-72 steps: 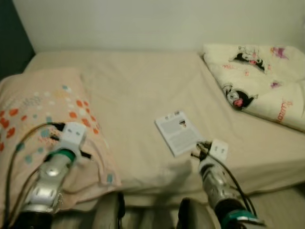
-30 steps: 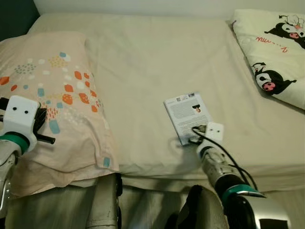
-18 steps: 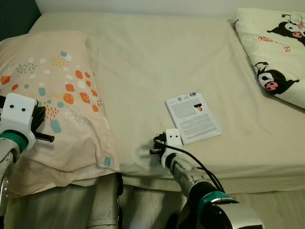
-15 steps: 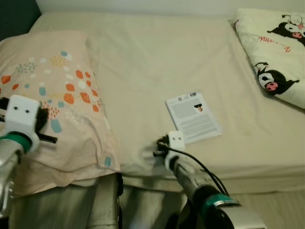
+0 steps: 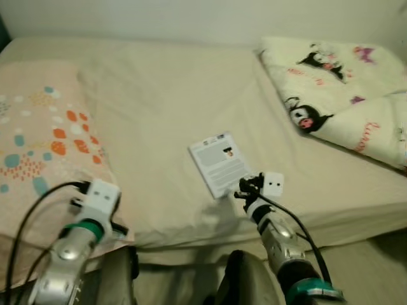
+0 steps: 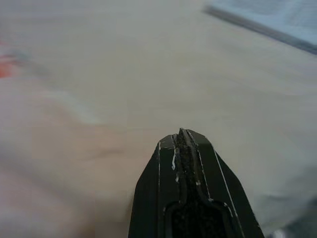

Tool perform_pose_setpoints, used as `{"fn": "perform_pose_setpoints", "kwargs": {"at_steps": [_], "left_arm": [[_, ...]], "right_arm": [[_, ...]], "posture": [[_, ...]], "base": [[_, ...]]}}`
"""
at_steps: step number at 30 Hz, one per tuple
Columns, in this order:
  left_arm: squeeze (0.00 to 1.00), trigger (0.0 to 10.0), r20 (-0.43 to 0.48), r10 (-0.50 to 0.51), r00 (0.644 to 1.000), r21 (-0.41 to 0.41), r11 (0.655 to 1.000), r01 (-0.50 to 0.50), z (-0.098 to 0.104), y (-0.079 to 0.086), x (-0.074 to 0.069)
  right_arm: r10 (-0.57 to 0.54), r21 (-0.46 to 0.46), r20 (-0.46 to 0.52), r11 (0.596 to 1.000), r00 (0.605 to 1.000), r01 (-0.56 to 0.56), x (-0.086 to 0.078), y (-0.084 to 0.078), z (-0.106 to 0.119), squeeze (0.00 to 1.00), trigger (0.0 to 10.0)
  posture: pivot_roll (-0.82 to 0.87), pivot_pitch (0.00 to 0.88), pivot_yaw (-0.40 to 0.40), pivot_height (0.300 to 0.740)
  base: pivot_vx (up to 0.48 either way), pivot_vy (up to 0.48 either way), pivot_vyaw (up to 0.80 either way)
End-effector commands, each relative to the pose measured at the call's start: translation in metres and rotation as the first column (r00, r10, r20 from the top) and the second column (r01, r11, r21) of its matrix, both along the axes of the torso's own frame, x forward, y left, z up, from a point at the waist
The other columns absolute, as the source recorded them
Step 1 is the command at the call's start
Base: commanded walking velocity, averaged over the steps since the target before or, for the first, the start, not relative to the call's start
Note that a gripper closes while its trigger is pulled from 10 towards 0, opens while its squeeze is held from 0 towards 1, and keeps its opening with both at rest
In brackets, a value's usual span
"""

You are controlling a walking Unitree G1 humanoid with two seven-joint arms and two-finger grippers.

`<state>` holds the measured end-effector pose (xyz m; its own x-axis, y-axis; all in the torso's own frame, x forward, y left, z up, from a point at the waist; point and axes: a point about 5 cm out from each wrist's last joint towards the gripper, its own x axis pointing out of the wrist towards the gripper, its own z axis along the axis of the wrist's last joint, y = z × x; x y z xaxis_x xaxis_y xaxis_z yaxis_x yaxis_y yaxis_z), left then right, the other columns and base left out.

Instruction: Clean up the room

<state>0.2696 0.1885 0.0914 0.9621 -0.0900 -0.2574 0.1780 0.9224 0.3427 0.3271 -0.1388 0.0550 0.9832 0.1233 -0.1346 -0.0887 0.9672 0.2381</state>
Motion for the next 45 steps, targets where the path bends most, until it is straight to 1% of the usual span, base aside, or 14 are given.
{"fn": "perform_pose_setpoints", "kwargs": {"at_steps": [1,8,14,16,17,21,23,24,27,31,33,37,41,45], "left_arm": [[0.0,10.0,0.013,-0.038,0.999,0.009,0.999,0.038,-0.008,-0.013,0.0],[0.0,10.0,0.065,0.021,0.998,-0.013,1.0,-0.02,-0.007,-0.013,0.012],[0.0,10.0,0.116,0.065,0.991,-0.036,0.997,-0.061,0.002,-0.012,0.022],[0.0,10.0,0.184,0.125,0.975,-0.07,0.991,-0.114,0.024,-0.002,0.035],[0.0,10.0,0.184,0.125,0.975,-0.07,0.991,-0.114,0.024,-0.002,0.035],[0.0,10.0,0.263,0.163,0.951,-0.085,0.986,-0.146,0.054,0.016,0.047],[0.0,10.0,0.263,0.163,0.951,-0.085,0.986,-0.146,0.054,0.016,0.047],[0.0,10.0,0.283,0.17,0.944,-0.078,0.985,-0.154,0.065,0.025,0.049],[0.0,10.0,0.314,0.176,0.933,-0.053,0.984,-0.168,0.087,0.046,0.047],[0.0,10.0,0.317,0.184,0.93,-0.056,0.983,-0.175,0.091,0.052,0.044],[0.0,10.0,0.321,0.194,0.927,-0.054,0.981,-0.187,0.101,0.065,0.036],[0.0,10.0,0.321,0.205,0.925,-0.049,0.979,-0.2,0.108,0.074,0.032],[0.0,10.0,0.308,0.223,0.925,-0.053,0.975,-0.217,0.113,0.082,0.028],[0.0,10.0,0.299,0.209,0.931,-0.049,0.978,-0.204,0.115,0.08,0.026]], "right_arm": [[-0.058,-0.034,-0.025,0.998,0.998,0.057,-0.008,-0.004,-0.009,0.0,10.0],[-0.11,-0.027,-0.04,0.994,0.993,0.109,-0.005,-0.012,-0.008,0.0,10.0],[-0.05,-0.069,-0.098,0.997,0.994,0.044,0.002,-0.006,-0.007,0.0,10.0],[-0.005,-0.109,-0.178,0.994,0.984,-0.015,0.007,0.0,-0.01,0.0,10.0],[-0.005,-0.109,-0.178,0.994,0.984,-0.015,0.007,0.0,-0.01,0.0,10.0],[0.018,-0.119,-0.241,0.992,0.97,-0.048,0.012,0.004,-0.011,0.0,10.0],[0.018,-0.119,-0.241,0.992,0.97,-0.048,0.012,0.004,-0.011,0.0,10.0],[0.016,-0.119,-0.258,0.992,0.966,-0.048,0.013,0.004,-0.011,0.0,10.0],[-0.007,-0.155,-0.275,0.987,0.961,-0.037,0.017,0.002,-0.009,0.0,10.0],[-0.016,-0.153,-0.273,0.988,0.962,-0.027,0.018,0.001,-0.008,0.0,10.0],[-0.032,-0.16,-0.277,0.987,0.96,-0.014,0.018,-0.001,-0.008,0.0,10.0],[-0.022,-0.181,-0.291,0.983,0.956,-0.032,0.016,0.001,-0.011,0.0,10.0],[0.038,-0.204,-0.339,0.972,0.94,-0.113,0.01,0.016,-0.02,0.0,10.0],[0.076,-0.215,-0.353,0.963,0.932,-0.161,0.007,0.028,-0.022,0.0,10.0]], "posture": [[0.14,0.0,-0.118,0.539],[0.13,0.0,-0.112,0.539],[0.13,0.0,-0.11,0.539],[0.17,0.0,-0.12,0.539],[0.17,0.0,-0.12,0.539],[0.22,0.007,-0.109,0.539],[0.22,0.007,-0.109,0.539],[0.24,0.027,-0.104,0.539],[0.3,0.088,-0.09,0.539],[0.32,0.119,-0.082,0.539],[0.34,0.154,-0.08,0.539],[0.35,0.173,-0.077,0.539],[0.38,0.209,-0.057,0.539],[0.39,0.216,-0.055,0.539]], "base": [[0.0,0.0,0.0],[0.0,0.0,0.0],[0.0,0.0,0.0],[0.0,0.0,0.0],[0.0,0.0,0.0],[0.0,0.0,0.0],[0.0,0.0,0.0],[0.0,0.0,0.0],[0.0,0.0,0.0],[0.0,0.0,0.0],[0.0,0.0,0.0],[0.0,0.0,0.0],[0.0,0.0,0.0],[0.0,0.0,0.0]]}}
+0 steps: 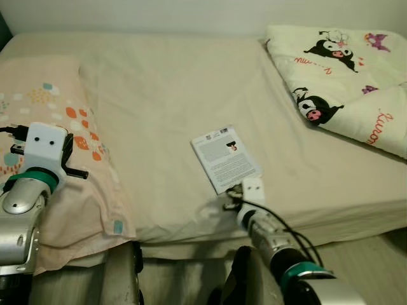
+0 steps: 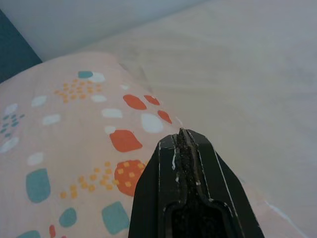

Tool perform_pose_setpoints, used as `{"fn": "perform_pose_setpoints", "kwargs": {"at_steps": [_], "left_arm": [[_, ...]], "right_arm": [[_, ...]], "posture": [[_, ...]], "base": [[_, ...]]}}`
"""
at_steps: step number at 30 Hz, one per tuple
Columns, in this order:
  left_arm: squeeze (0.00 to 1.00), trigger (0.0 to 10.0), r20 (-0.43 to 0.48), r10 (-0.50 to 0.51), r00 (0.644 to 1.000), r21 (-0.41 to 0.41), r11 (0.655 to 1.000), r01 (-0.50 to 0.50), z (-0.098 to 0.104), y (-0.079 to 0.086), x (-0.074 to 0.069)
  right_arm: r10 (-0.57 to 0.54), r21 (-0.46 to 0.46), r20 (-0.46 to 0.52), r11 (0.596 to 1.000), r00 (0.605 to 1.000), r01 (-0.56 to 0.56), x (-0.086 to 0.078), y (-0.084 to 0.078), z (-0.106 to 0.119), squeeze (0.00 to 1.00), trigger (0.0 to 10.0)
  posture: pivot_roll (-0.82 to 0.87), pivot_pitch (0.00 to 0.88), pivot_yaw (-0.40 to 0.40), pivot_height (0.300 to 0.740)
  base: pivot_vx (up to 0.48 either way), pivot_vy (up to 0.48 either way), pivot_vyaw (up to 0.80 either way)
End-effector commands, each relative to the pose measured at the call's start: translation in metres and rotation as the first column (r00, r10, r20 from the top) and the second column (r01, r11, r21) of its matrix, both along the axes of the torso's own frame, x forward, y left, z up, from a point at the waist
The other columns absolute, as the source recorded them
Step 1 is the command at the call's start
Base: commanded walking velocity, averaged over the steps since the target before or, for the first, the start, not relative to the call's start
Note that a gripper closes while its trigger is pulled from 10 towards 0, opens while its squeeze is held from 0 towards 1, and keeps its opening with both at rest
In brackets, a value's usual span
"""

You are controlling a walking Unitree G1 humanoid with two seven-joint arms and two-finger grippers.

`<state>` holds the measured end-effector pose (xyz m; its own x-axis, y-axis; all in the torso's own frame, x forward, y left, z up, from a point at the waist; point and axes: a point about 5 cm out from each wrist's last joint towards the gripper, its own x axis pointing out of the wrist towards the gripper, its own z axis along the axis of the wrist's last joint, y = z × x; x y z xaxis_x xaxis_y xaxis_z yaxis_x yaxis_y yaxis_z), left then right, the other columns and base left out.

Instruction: Clean up the room

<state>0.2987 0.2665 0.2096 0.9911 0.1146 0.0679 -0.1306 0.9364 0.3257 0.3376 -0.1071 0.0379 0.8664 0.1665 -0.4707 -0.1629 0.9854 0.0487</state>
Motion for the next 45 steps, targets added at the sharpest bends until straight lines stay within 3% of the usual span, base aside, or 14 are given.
{"fn": "perform_pose_setpoints", "kwargs": {"at_steps": [1,9,15,23,25,28,32,34,41,45], "left_arm": [[0.0,10.0,-0.028,-0.003,1.0,0.01,1.0,0.004,-0.002,0.002,-0.004],[0.0,10.0,-0.055,0.009,0.998,0.022,1.0,-0.007,0.003,0.01,-0.016],[0.0,10.0,-0.06,0.02,0.998,0.028,0.999,-0.018,0.007,0.014,-0.02],[0.0,10.0,-0.062,0.028,0.998,0.022,0.999,-0.027,0.007,0.014,-0.023],[0.0,10.0,-0.066,0.03,0.997,0.015,0.999,-0.029,0.006,0.014,-0.025],[0.0,10.0,-0.07,0.032,0.997,0.012,0.999,-0.032,0.006,0.014,-0.026],[0.0,10.0,-0.076,0.034,0.997,0.007,0.999,-0.033,0.006,0.016,-0.028],[0.0,10.0,-0.076,0.034,0.997,0.007,0.999,-0.033,0.006,0.016,-0.028],[0.0,10.0,-0.081,0.041,0.996,0.012,0.999,-0.04,0.008,0.019,-0.03],[0.0,10.0,-0.081,0.044,0.996,0.014,0.999,-0.043,0.008,0.02,-0.03]], "right_arm": [[0.012,-0.015,-0.029,1.0,1.0,-0.012,-0.003,0.001,-0.005,0.0,10.0],[0.02,-0.067,-0.02,0.998,1.0,-0.021,-0.004,0.012,-0.005,0.0,10.0],[-0.044,-0.127,0.0,0.991,0.999,0.044,-0.001,0.004,-0.001,0.0,10.0],[-0.154,-0.105,0.073,0.981,0.985,0.161,0.011,-0.008,0.013,0.0,10.0],[-0.242,-0.046,0.071,0.968,0.968,0.246,0.013,-0.015,0.017,0.0,10.0],[-0.27,0.017,0.056,0.963,0.961,0.269,0.014,-0.014,0.018,0.0,10.0],[-0.234,0.169,0.018,0.959,0.972,0.228,0.015,0.009,0.021,0.0,10.0],[-0.234,0.169,0.018,0.959,0.972,0.228,0.015,0.009,0.021,0.0,10.0],[-0.175,0.252,0.036,0.954,0.984,0.161,0.017,0.033,0.03,0.0,10.0],[-0.167,0.263,0.044,0.953,0.985,0.15,0.018,0.035,0.032,0.0,10.0]], "posture": [[0.4,0.22,-0.053,0.539],[0.44,0.235,-0.049,0.539],[0.44,0.239,-0.05,0.539],[0.44,0.242,-0.053,0.539],[0.44,0.247,-0.055,0.539],[0.44,0.248,-0.053,0.539],[0.45,0.251,-0.055,0.539],[0.45,0.251,-0.055,0.539],[0.46,0.255,-0.056,0.539],[0.46,0.255,-0.056,0.539]], "base": [[0.0,0.0,0.0],[0.0,0.0,0.0],[0.0,0.0,0.0],[0.0,0.0,0.0],[0.0,0.0,0.0],[0.0,0.0,0.0],[0.0,0.0,0.0],[0.0,0.0,0.0],[0.0,0.0,0.0],[0.0,0.0,0.0]]}}
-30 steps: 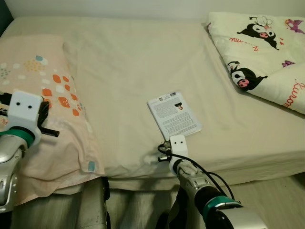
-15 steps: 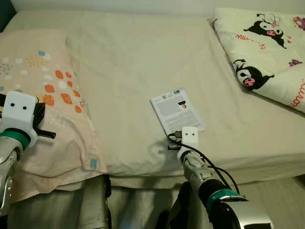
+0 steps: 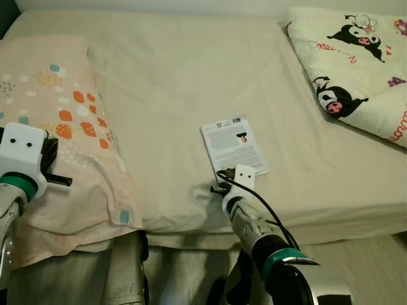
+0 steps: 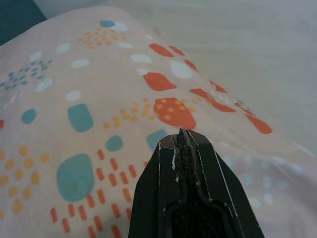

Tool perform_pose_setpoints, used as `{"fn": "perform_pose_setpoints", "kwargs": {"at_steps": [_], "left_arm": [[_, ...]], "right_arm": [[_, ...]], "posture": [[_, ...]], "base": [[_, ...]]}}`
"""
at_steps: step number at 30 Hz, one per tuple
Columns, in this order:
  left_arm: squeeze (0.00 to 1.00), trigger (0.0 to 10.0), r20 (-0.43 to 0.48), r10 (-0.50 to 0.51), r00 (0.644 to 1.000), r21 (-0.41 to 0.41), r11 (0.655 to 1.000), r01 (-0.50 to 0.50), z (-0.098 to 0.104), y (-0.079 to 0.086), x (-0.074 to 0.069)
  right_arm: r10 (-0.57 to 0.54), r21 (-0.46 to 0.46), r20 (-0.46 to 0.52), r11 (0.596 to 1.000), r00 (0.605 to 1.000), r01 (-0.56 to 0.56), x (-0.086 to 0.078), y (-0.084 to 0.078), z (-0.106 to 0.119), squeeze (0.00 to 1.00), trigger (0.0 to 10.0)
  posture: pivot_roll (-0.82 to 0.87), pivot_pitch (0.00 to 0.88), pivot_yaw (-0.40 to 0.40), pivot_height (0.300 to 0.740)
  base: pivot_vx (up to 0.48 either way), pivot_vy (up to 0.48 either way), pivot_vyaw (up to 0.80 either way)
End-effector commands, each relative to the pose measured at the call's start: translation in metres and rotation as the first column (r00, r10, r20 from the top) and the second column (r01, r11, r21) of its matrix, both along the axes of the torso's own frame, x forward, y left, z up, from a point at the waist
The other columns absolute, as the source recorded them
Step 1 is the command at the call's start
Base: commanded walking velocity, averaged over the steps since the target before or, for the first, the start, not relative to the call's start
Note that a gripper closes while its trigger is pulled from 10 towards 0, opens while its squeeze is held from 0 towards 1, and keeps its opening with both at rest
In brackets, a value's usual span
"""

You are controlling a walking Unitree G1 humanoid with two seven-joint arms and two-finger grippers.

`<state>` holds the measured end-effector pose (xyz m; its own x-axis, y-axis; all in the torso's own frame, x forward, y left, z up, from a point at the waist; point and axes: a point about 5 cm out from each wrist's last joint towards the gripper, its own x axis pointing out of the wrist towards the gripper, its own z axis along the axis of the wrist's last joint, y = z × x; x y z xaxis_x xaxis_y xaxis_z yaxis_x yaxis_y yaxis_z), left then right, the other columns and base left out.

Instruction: Clean up the room

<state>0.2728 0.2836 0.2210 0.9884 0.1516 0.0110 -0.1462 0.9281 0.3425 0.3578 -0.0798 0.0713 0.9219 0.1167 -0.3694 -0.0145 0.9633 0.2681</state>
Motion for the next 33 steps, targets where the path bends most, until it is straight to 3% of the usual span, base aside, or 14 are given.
{"fn": "perform_pose_setpoints", "kwargs": {"at_steps": [1,7,10,15,18,19,22,26,29,33], "left_arm": [[0.0,10.0,-0.024,0.008,1.0,0.003,1.0,-0.008,-0.003,0.003,-0.004],[0.0,10.0,-0.036,0.003,0.999,-0.006,1.0,-0.003,-0.013,-0.002,-0.003],[0.0,10.0,-0.059,-0.024,0.998,-0.046,0.999,0.022,-0.031,-0.015,-0.002],[0.0,10.0,-0.079,-0.048,0.996,-0.072,0.996,0.043,-0.044,-0.026,0.0],[0.0,10.0,-0.108,-0.072,0.992,-0.098,0.993,0.061,-0.064,-0.042,-0.003],[0.0,10.0,-0.108,-0.072,0.992,-0.098,0.993,0.061,-0.064,-0.042,-0.003],[0.0,10.0,-0.169,-0.114,0.979,-0.105,0.99,0.098,-0.097,-0.066,-0.011],[0.0,10.0,-0.2,-0.15,0.968,-0.093,0.987,0.134,-0.112,-0.078,-0.013],[0.0,10.0,-0.22,-0.192,0.956,-0.02,0.981,0.193,-0.127,-0.089,-0.015],[0.0,10.0,-0.204,-0.181,0.962,-0.031,0.983,0.179,-0.127,-0.09,-0.013]], "right_arm": [[0.025,0.042,0.007,0.999,1.0,-0.026,-0.002,0.012,0.001,0.0,10.0],[0.119,0.032,0.033,0.992,0.992,-0.12,-0.009,0.024,-0.004,0.0,10.0],[0.185,-0.017,0.046,0.983,0.982,-0.185,-0.018,0.021,-0.015,0.0,10.0],[0.211,-0.048,0.057,0.977,0.976,-0.209,-0.021,0.016,-0.019,0.0,10.0],[0.182,-0.077,0.106,0.982,0.978,-0.174,-0.019,-0.004,-0.018,0.0,10.0],[0.182,-0.077,0.106,0.982,0.978,-0.174,-0.019,-0.004,-0.018,0.0,10.0],[0.081,-0.084,0.173,0.994,0.982,-0.067,-0.019,-0.031,-0.014,0.0,10.0],[0.046,-0.082,0.204,0.996,0.978,-0.03,-0.022,-0.037,-0.014,0.0,10.0],[0.003,-0.11,0.201,0.994,0.98,0.019,-0.035,-0.04,-0.025,0.0,10.0],[-0.014,-0.108,0.203,0.993,0.979,0.036,-0.037,-0.043,-0.026,0.0,10.0]], "posture": [[0.45,0.251,-0.058,0.539],[0.39,0.207,-0.071,0.539],[0.32,0.161,-0.079,0.539],[0.28,0.135,-0.092,0.539],[0.24,0.098,-0.103,0.539],[0.24,0.098,-0.103,0.539],[0.21,0.022,-0.1,0.539],[0.19,0.005,-0.102,0.539],[0.17,0.0,-0.107,0.539],[0.18,0.0,-0.115,0.544]], "base": [[0.0,0.0,0.0],[0.0,0.0,0.0],[0.0,0.0,0.0],[0.0,0.0,0.0],[0.0,0.0,0.0],[0.0,0.0,0.0],[0.0,0.0,0.0],[0.0,0.0,0.0],[0.0,0.0,0.0],[0.0,0.0,0.0]]}}
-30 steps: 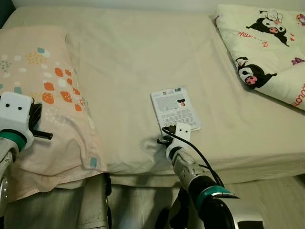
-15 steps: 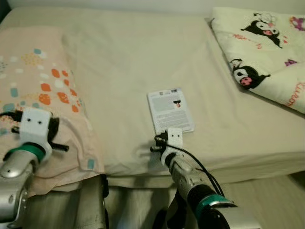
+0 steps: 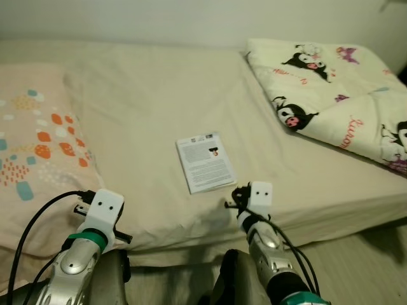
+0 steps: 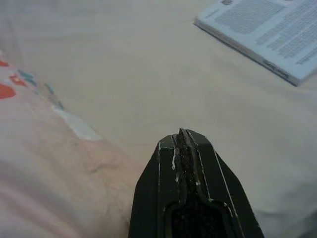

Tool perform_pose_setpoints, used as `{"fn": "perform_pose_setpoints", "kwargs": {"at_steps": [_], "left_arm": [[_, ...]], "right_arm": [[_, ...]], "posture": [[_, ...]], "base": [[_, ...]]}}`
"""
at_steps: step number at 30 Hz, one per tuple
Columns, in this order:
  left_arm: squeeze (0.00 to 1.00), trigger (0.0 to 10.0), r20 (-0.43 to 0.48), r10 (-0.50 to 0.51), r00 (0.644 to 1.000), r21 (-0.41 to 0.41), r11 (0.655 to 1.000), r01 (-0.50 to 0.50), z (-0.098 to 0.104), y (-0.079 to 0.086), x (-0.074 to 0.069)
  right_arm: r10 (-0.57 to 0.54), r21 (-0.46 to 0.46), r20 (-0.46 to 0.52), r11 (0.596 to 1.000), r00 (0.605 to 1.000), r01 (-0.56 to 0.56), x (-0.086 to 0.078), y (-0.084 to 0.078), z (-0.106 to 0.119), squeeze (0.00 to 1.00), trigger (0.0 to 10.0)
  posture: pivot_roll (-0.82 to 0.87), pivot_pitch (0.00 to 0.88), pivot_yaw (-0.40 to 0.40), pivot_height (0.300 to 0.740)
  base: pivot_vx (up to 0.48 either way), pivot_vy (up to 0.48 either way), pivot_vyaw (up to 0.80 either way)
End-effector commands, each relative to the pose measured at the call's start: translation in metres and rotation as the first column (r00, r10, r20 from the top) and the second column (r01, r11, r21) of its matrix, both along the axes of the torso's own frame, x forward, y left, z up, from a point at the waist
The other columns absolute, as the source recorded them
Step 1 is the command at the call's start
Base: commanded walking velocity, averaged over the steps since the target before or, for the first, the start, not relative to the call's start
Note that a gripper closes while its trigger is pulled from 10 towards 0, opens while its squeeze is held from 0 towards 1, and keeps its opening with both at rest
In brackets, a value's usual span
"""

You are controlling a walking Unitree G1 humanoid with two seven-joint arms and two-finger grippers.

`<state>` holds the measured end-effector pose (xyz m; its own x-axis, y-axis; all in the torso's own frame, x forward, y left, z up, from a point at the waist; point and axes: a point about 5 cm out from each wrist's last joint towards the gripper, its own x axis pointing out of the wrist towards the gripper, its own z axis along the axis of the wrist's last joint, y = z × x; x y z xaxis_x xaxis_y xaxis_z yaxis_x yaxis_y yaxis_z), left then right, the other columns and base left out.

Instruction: Clean up the room

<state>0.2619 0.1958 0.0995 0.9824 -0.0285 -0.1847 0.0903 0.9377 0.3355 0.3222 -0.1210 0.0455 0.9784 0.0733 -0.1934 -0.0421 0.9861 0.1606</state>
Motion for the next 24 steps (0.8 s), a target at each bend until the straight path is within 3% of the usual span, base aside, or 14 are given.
{"fn": "perform_pose_setpoints", "kwargs": {"at_steps": [1,6,24], "left_arm": [[0.0,10.0,0.01,0.018,1.0,-0.014,1.0,-0.018,-0.003,-0.002,0.003],[0.0,10.0,0.055,0.042,0.998,-0.023,0.999,-0.04,0.003,0.0,0.009],[0.0,10.0,0.118,0.066,0.991,-0.03,0.998,-0.063,0.007,-0.002,0.024]], "right_arm": [[-0.044,0.001,0.004,0.999,0.999,0.044,0.0,-0.007,0.001,0.0,10.0],[-0.095,-0.002,0.002,0.995,0.995,0.095,0.005,-0.016,0.005,0.0,10.0],[-0.11,0.012,0.011,0.994,0.994,0.11,0.012,-0.015,0.015,0.0,10.0]], "posture": [[0.18,0.0,-0.113,0.549],[0.18,0.0,-0.114,0.564],[0.18,0.0,-0.113,0.619]], "base": [[0.0,0.0,0.0],[0.0,0.0,0.0],[0.0,0.0,0.0]]}}
